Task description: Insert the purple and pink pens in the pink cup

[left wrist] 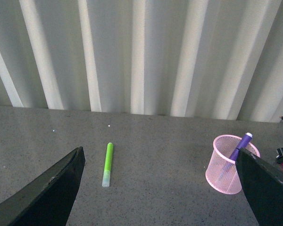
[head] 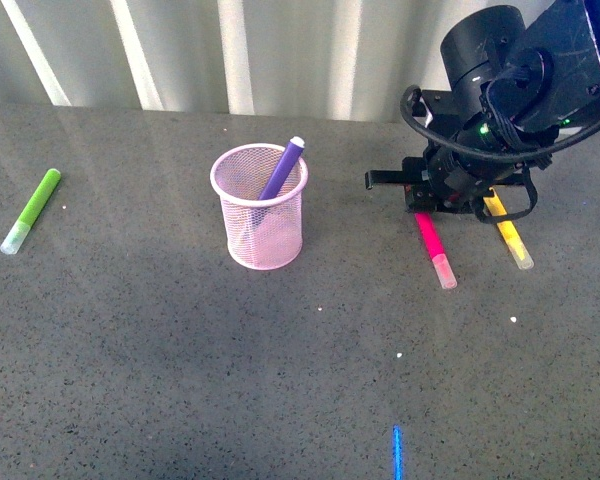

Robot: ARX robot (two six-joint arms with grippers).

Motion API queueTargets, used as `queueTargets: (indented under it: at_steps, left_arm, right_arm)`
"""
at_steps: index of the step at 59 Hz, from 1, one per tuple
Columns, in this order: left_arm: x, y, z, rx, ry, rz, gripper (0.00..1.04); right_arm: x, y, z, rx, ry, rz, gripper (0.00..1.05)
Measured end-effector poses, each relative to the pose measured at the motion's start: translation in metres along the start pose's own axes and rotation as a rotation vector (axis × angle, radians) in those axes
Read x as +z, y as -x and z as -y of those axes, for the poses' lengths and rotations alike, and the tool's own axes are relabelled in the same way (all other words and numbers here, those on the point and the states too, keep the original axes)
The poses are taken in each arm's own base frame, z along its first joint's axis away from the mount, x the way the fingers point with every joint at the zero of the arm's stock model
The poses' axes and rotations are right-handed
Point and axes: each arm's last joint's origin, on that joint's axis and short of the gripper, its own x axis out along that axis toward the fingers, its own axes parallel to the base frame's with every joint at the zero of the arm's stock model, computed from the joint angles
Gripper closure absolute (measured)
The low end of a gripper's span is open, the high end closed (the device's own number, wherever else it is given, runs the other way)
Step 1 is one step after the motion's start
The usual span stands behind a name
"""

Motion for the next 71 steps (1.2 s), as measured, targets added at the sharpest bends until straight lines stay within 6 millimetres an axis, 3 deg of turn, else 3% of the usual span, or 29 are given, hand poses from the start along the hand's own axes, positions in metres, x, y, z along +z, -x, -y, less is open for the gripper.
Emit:
queueTargets:
  at_steps: [6,18,28,42,55,71]
  left_arm:
    - [0.0,0.0,0.0,0.0,0.0,0.0,0.07]
    - [0.0,0.0,0.0,0.0,0.0,0.0,0.07]
    - [0.0,0.0,0.0,0.0,0.0,0.0,0.07]
    - [0.0,0.0,0.0,0.0,0.0,0.0,0.07]
    - [0.0,0.0,0.0,0.0,0.0,0.0,0.07]
    - [0.0,0.0,0.0,0.0,0.0,0.0,0.07]
  right_arm:
    - [0.002,0.017,-0.008,0.076,0.023,0.141,0.93]
    - [0.04,0.098,-0.042,0.251,0.141,0.512,0.93]
    - [0.043,0.143,-0.08,0.41,0.295,0.708,0.93]
    - [0.028,0.14,-0.111,0.524,0.398,0.812,0.93]
    - [0.018,0.104,-0.118,0.559,0.381,0.806,0.93]
    - [0.024,0.084,-0.126,0.591,0.373,0.802,0.93]
